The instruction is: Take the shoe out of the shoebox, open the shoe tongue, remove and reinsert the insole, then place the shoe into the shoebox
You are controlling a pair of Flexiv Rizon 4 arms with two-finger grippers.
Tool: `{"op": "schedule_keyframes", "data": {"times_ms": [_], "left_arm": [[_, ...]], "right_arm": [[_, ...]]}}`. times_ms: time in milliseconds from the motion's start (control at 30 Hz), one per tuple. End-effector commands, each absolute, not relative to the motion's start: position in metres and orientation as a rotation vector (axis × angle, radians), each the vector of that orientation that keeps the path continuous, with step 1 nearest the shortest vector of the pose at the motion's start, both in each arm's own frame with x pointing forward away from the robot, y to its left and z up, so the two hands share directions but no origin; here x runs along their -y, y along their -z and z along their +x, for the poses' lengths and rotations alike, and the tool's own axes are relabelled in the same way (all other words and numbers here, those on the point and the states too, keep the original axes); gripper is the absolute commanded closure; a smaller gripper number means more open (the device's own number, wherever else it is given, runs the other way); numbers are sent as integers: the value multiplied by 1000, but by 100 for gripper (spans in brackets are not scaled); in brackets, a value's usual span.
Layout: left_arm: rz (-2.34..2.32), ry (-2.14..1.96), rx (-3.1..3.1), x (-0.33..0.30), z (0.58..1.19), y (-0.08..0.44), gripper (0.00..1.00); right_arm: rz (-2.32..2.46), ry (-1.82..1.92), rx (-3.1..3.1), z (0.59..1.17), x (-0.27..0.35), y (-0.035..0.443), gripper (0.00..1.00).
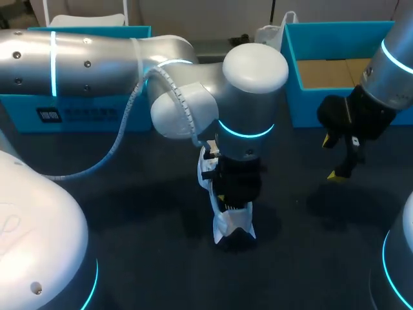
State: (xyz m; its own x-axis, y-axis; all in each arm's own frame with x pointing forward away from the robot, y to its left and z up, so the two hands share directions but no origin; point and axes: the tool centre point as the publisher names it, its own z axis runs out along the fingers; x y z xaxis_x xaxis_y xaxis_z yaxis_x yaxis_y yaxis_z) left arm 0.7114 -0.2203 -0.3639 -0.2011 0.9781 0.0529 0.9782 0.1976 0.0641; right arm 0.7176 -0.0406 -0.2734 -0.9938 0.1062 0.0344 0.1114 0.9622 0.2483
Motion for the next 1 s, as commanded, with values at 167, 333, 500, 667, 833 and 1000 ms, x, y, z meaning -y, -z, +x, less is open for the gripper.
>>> {"op": "schedule_keyframes", "data": {"times_ms": [167,333,500,667,833,1000], "left_arm": [[-1959,153,2471,215,712,363,0],[-1943,145,2479,212,709,363,0],[-1919,113,2493,210,712,360,0],[-1923,77,2483,209,715,356,0],[-1935,30,2462,209,721,351,0],[-1981,-39,2405,211,716,349,0]], "right_arm": [[-173,390,3092,717,40,274,0],[-173,390,3092,717,40,274,0],[-173,390,3092,717,40,274,0],[-173,390,3092,717,40,274,0],[-173,390,3092,717,40,274,0],[-173,390,3092,717,40,274,0]]}}
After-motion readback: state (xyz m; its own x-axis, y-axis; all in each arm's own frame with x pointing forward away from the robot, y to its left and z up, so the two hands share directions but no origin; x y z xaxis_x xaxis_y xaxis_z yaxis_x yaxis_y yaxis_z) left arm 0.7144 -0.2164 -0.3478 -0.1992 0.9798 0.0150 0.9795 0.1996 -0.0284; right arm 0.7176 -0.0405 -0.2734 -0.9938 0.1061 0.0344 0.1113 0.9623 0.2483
